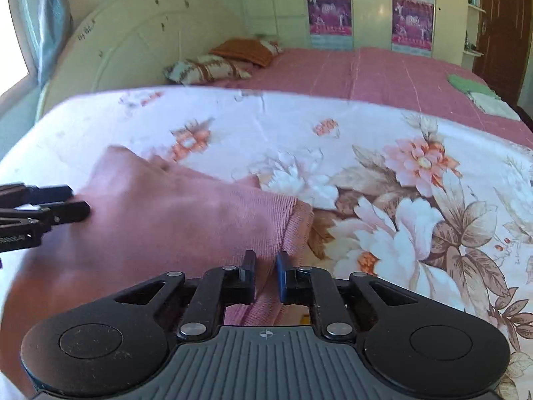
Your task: Fold small clothes
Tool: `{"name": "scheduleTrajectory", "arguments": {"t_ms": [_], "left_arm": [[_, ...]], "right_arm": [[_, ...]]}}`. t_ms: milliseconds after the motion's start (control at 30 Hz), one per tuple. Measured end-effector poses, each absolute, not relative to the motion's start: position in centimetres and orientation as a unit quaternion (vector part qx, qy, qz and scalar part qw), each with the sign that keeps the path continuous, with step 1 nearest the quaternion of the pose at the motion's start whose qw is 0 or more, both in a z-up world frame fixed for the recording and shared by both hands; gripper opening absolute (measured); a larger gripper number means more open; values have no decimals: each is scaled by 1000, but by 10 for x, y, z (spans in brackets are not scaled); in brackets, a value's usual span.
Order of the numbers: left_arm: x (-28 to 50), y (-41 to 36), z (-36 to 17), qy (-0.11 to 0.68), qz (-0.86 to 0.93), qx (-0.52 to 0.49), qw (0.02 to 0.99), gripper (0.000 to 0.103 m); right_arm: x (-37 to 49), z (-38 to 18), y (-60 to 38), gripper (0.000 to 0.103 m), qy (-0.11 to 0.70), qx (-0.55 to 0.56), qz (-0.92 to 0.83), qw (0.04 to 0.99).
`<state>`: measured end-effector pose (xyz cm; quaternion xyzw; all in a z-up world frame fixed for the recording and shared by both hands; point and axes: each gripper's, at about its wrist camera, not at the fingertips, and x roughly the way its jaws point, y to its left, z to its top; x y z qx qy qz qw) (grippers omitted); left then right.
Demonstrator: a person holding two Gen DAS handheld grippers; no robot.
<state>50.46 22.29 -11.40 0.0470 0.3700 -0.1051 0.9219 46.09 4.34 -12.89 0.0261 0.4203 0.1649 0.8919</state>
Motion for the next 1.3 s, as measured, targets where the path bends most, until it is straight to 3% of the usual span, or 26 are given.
{"name": "scheduleTrajectory", "arguments": {"t_ms": [100, 333, 467, 667, 833, 1000, 1133, 1300], "left_arm": [[498, 234, -112, 373, -100, 36, 922, 59], [413, 249, -86, 337, -109, 15, 935, 43], [382, 255, -94, 344, -78, 19, 935, 43], [384, 255, -106, 364, -66, 22, 929, 46], [371, 253, -91, 357, -61, 23, 932, 41], [344, 244, -92, 377, -71, 17, 923, 45], [342, 238, -116, 402, -56, 18, 914, 46], [339, 233, -115, 398, -43, 28, 916, 46]], "right_arm": [[461, -130, 44, 12, 418, 11, 169, 892], [396, -82, 37, 13, 376, 12, 195, 906], [349, -78, 39, 13, 377, -7, 231, 897], [343, -116, 53, 12, 414, -65, 206, 884], [340, -118, 52, 13, 412, -67, 189, 889], [311, -91, 50, 13, 397, -23, 211, 893], [307, -119, 58, 13, 441, -57, 193, 875], [304, -127, 52, 13, 437, -32, 180, 881]]}}
